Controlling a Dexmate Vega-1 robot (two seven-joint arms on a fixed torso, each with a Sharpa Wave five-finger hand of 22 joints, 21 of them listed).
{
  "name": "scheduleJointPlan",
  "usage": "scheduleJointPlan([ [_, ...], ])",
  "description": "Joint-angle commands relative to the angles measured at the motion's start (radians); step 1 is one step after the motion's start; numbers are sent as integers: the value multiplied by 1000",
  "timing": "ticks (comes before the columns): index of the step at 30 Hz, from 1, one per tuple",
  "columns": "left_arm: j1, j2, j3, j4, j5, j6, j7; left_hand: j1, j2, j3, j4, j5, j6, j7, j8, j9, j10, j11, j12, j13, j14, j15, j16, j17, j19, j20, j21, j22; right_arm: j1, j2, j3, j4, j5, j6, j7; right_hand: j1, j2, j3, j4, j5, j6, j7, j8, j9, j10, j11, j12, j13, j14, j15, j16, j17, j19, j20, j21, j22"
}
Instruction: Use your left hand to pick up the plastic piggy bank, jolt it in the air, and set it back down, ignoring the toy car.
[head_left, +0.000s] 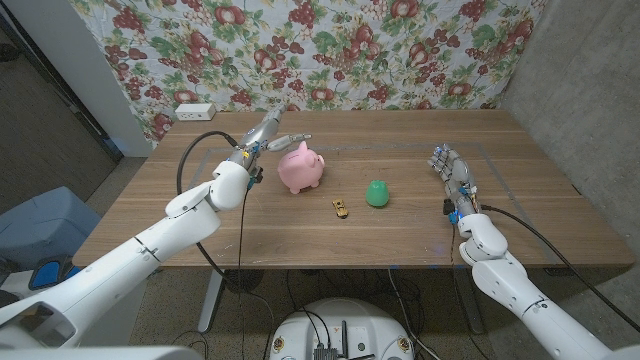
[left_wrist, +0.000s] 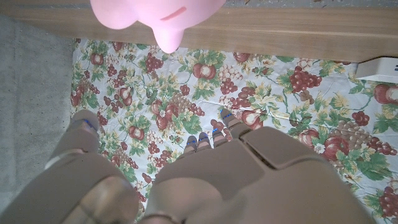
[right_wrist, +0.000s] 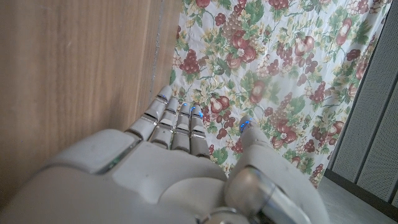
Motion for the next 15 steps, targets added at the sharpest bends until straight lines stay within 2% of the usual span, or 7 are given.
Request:
scheduleJointPlan([
  [1,-4,25,18,-54,24,101,-54,16,0,-8,3,10,-177,-11,2,2,-141,4,2,1,-66,1,4,4,-7,13,5,2,-19,-4,4,-17,-17,11,-9,-5,-7,-5,4,9,5,1,-2,4,9,-3,-2,2,3,5,6,-1,11,-2,-7,3],
  [8,-19,36,36,-67,38,145,-83,22,-1,-16,3,14,-188,-30,-1,3,-152,7,-1,2,-71,5,3,4,-16,20,3,2,-21,-3,1,-18,-26,14,-13,-6,-7,-5,3,9,5,1,-2,4,11,-1,-4,2,3,4,6,-3,13,-2,-11,3],
  [15,-39,43,57,-70,48,178,-116,26,-2,-21,3,17,-191,-36,0,4,-157,10,-2,2,-77,10,2,5,-21,26,2,2,-29,-1,2,-29,-37,20,-25,-7,-7,-5,2,9,5,2,-2,4,11,-1,-6,2,3,2,6,-5,14,-1,-15,3],
])
